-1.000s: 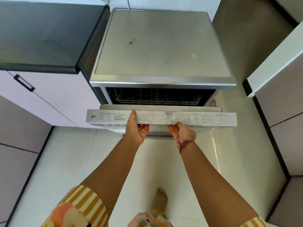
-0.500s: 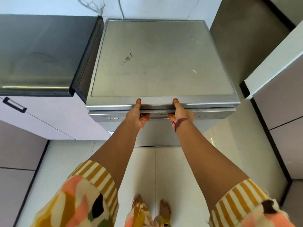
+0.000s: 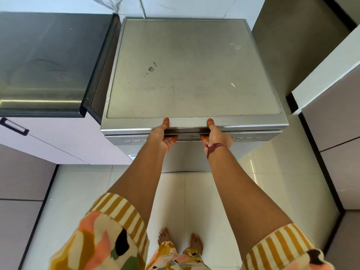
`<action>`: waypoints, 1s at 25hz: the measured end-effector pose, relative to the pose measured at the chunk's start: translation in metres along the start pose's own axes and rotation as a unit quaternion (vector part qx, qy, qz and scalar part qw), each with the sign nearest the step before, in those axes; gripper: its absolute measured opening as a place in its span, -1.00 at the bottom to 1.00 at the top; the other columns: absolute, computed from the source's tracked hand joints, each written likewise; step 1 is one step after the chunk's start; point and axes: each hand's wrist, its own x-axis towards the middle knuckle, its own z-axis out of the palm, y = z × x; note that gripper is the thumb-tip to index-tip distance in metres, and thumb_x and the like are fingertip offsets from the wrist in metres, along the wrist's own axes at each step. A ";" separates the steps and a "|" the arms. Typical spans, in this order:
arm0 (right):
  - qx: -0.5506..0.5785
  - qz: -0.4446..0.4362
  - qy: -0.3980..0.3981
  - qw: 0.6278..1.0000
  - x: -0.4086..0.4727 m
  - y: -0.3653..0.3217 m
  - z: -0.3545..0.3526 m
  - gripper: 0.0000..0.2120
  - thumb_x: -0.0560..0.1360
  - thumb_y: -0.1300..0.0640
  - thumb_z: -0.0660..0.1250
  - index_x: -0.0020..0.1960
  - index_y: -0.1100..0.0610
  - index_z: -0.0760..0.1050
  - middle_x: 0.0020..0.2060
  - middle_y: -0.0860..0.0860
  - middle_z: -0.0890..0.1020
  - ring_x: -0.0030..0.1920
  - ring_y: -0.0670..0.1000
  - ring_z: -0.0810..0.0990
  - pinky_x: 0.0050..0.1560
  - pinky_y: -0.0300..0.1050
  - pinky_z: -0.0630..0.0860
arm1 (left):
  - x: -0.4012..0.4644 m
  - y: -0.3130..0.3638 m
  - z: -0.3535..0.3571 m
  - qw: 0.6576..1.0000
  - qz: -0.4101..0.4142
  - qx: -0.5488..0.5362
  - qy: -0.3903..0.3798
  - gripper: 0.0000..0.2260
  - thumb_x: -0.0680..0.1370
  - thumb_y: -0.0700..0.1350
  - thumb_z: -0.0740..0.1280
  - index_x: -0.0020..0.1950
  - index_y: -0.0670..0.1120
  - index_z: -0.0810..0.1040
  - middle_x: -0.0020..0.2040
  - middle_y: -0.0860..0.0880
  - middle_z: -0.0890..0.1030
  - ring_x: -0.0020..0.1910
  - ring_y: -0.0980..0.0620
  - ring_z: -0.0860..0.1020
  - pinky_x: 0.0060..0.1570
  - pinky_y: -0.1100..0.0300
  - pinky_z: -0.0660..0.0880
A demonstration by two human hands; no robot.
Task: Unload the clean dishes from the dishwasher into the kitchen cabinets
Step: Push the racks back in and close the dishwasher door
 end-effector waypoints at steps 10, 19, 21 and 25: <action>0.059 -0.003 -0.007 0.998 0.005 0.004 0.003 -0.72 0.42 0.15 0.50 -0.25 0.19 0.40 -0.26 0.04 0.55 -0.31 0.02 0.59 -0.53 -0.17 0.48 | 0.005 -0.001 0.003 0.999 0.016 -0.035 -0.010 -0.57 0.50 -0.16 0.42 0.32 -0.25 0.41 0.26 -0.22 0.53 0.22 -0.20 0.54 0.16 -0.07 0.53; -0.001 -0.031 0.003 1.000 0.001 0.006 0.010 -0.71 0.47 0.01 0.42 -0.24 0.17 0.41 -0.29 0.03 0.56 -0.28 0.07 0.62 -0.62 -0.23 0.37 | 0.001 -0.003 0.005 1.000 0.024 -0.013 -0.004 -0.53 0.51 -0.11 0.41 0.35 -0.24 0.38 0.26 -0.22 0.53 0.21 -0.19 0.55 0.14 -0.03 0.54; -0.045 -0.022 -0.012 0.999 -0.006 0.001 0.012 -0.79 0.52 0.07 0.34 -0.12 0.21 0.42 -0.23 0.08 0.53 -0.31 0.07 0.56 -0.67 -0.28 0.34 | -0.005 -0.003 0.004 0.999 0.033 0.030 0.003 -0.57 0.55 -0.09 0.37 0.35 -0.22 0.38 0.24 -0.20 0.54 0.16 -0.17 0.57 0.11 0.00 0.54; -0.115 0.017 -0.112 0.987 -0.040 -0.014 0.012 -0.96 0.60 0.25 0.10 -0.03 0.17 0.29 -0.27 0.03 0.34 -0.33 -0.03 0.38 -0.42 -0.18 0.42 | -0.027 0.010 0.000 0.974 0.033 0.226 0.001 -0.82 0.60 -0.16 0.22 0.17 -0.17 0.49 -0.07 -0.11 0.61 -0.20 -0.04 0.59 -0.07 0.07 0.50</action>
